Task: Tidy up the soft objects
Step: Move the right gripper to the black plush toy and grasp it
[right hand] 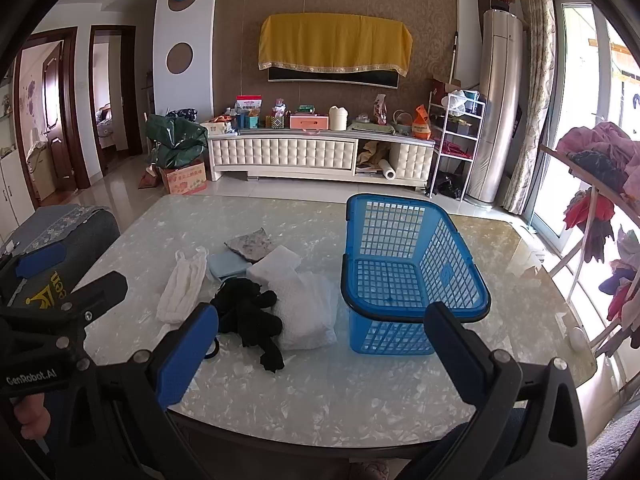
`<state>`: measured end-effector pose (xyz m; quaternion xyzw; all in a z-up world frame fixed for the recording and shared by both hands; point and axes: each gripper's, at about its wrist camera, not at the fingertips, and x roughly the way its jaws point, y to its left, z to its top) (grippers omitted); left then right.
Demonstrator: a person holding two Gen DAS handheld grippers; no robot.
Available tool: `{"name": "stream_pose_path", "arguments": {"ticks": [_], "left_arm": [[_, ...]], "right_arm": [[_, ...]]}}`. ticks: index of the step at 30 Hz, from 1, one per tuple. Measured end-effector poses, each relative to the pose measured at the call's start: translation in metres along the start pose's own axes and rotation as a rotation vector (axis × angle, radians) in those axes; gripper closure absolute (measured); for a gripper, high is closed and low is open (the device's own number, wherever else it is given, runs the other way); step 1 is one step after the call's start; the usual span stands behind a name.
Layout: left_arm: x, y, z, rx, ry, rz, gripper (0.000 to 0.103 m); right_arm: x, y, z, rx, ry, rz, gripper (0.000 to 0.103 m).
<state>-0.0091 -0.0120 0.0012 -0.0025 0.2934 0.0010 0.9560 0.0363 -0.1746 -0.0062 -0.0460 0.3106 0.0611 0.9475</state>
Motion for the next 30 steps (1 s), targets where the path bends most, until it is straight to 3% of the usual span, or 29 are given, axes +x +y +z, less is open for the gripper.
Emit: {"name": "stream_pose_path", "arguments": {"ticks": [8, 11, 15, 19, 28, 30], "left_arm": [[0.004, 0.008, 0.01, -0.013, 0.011, -0.004, 0.0], [0.012, 0.017, 0.018, -0.02, 0.051, -0.008, 0.0], [0.026, 0.03, 0.032, -0.049, 0.134, -0.093, 0.0], [0.034, 0.036, 0.044, -0.01, 0.141, -0.039, 0.0], [0.071, 0.053, 0.057, 0.053, 0.269, -0.07, 0.0], [0.079, 0.057, 0.059, 0.075, 0.294, -0.034, 0.0]], "right_arm": [[0.008, -0.015, 0.008, 0.002, 0.015, 0.006, 0.0], [0.014, -0.021, 0.013, -0.007, 0.029, -0.001, 0.0], [0.019, -0.028, 0.019, -0.032, 0.025, -0.043, 0.0], [0.025, -0.033, 0.026, -0.038, 0.029, -0.071, 0.0], [0.054, -0.029, 0.045, -0.051, 0.12, 0.059, 0.0], [0.062, -0.024, 0.049, -0.062, 0.143, 0.102, 0.0]]}}
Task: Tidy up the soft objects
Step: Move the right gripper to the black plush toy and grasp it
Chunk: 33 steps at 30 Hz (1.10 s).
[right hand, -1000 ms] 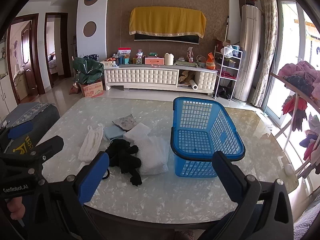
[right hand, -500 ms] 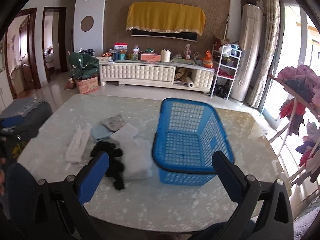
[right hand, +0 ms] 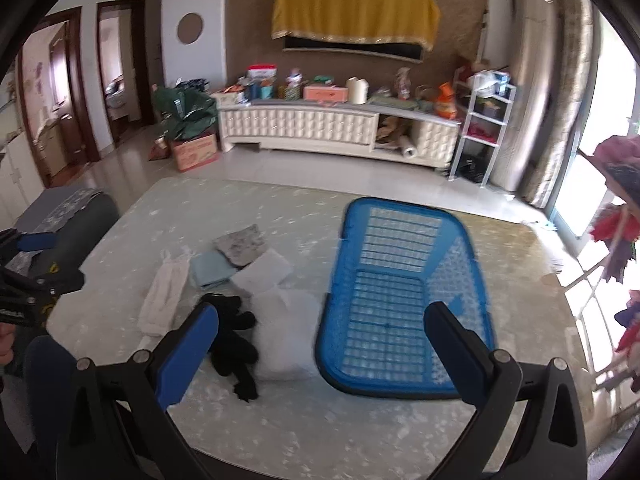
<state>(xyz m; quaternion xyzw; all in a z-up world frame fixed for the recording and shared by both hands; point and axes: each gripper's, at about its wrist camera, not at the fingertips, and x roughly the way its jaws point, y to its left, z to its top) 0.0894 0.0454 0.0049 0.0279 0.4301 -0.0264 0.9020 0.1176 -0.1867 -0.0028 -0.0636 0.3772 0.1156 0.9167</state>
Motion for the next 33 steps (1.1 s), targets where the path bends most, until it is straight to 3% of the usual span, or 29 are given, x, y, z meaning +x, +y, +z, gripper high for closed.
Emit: {"name": "stream_pose_path", "arguments": {"ticks": [5, 9, 17, 29, 33], "left_arm": [[0.012, 0.021, 0.007, -0.015, 0.038, -0.002, 0.0], [0.022, 0.041, 0.013, -0.036, 0.06, -0.006, 0.0], [0.063, 0.07, 0.011, -0.064, 0.127, -0.023, 0.0], [0.143, 0.076, -0.009, -0.066, 0.268, -0.087, 0.0], [0.16, 0.078, -0.012, -0.079, 0.295, -0.108, 0.009]], "right_arm": [[0.022, 0.014, 0.011, -0.039, 0.07, 0.077, 0.0], [0.044, 0.034, 0.015, -0.078, 0.139, 0.104, 0.009], [0.08, 0.054, 0.017, -0.155, 0.264, 0.148, 0.013], [0.119, 0.075, 0.008, -0.235, 0.4, 0.192, 0.015], [0.132, 0.084, 0.002, -0.262, 0.428, 0.201, 0.017]]}}
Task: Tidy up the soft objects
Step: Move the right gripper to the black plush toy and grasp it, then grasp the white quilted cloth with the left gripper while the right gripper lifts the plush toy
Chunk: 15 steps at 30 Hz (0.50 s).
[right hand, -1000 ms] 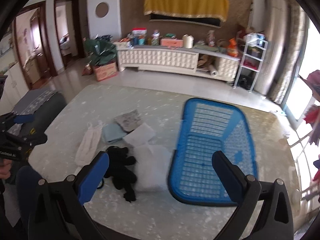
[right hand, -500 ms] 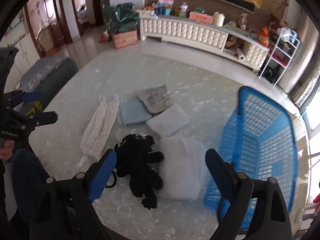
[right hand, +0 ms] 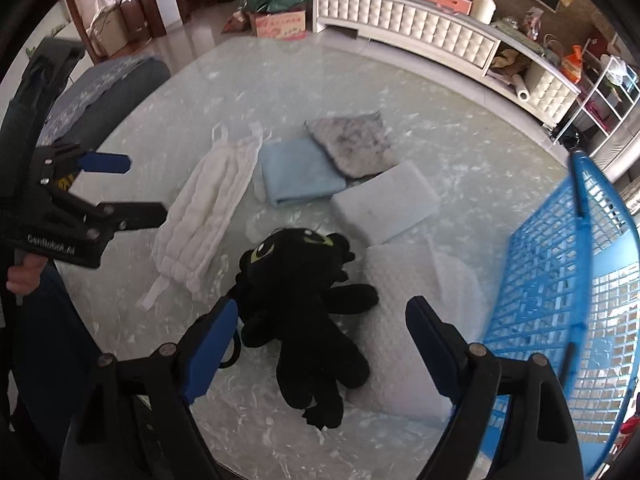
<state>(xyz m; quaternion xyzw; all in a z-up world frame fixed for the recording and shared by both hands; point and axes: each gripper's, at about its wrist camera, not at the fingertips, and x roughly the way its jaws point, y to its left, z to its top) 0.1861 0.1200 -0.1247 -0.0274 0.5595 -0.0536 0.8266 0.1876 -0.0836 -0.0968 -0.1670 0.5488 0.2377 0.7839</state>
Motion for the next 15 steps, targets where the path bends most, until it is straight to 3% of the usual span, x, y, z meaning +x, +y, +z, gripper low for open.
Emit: {"name": "stream_pose_path", "arguments": {"ticks": [11, 15], "left_arm": [[0.042, -0.004, 0.003, 0.006, 0.083, -0.032, 0.01], [0.056, -0.005, 0.005, 0.005, 0.11, -0.034, 0.01]], "right_arm": [[0.037, 0.009, 0.0, -0.044, 0.066, 0.041, 0.022], [0.047, 0.01, 0.001, -0.041, 0.086, 0.054, 0.033]]}}
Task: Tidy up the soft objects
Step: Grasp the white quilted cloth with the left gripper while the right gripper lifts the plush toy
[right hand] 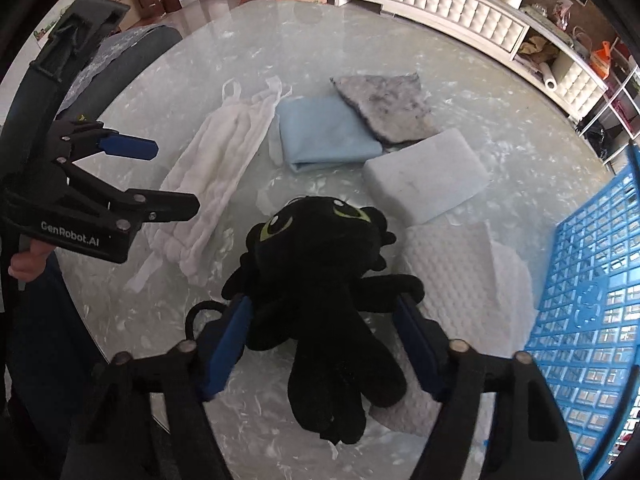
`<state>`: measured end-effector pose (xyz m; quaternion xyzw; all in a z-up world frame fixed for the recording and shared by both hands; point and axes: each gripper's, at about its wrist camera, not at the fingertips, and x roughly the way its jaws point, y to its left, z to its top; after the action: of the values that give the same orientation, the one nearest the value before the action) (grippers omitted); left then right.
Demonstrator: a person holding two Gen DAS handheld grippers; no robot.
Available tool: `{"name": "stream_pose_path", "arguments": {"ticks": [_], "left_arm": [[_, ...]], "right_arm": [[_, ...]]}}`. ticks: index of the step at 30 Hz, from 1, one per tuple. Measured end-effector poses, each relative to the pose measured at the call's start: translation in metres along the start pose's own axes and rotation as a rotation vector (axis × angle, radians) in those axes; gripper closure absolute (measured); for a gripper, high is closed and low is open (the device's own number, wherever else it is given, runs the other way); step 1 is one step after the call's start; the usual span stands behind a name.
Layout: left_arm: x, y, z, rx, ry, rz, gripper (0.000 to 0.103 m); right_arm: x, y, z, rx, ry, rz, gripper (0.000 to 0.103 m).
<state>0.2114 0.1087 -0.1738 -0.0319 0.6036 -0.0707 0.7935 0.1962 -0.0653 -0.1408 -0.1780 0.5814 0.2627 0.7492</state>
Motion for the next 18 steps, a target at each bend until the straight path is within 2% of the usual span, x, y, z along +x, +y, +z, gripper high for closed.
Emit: {"name": "stream_pose_path", "arguments": {"ticks": [10, 13, 16, 18], "left_arm": [[0.031, -0.005, 0.001, 0.009, 0.058, 0.028, 0.01], [0.037, -0.01, 0.004, 0.032, 0.054, 0.044, 0.011], [0.043, -0.014, 0.006, 0.04, 0.048, 0.049, 0.022], [0.044, -0.019, 0.006, 0.05, 0.039, 0.047, 0.037]], "right_arm": [[0.023, 0.008, 0.005, -0.056, 0.042, -0.009, 0.033], [0.027, 0.008, 0.006, -0.069, 0.045, -0.02, 0.033], [0.034, 0.014, 0.005, -0.084, 0.047, -0.039, 0.033], [0.037, 0.017, 0.005, -0.085, 0.045, -0.056, 0.033]]}}
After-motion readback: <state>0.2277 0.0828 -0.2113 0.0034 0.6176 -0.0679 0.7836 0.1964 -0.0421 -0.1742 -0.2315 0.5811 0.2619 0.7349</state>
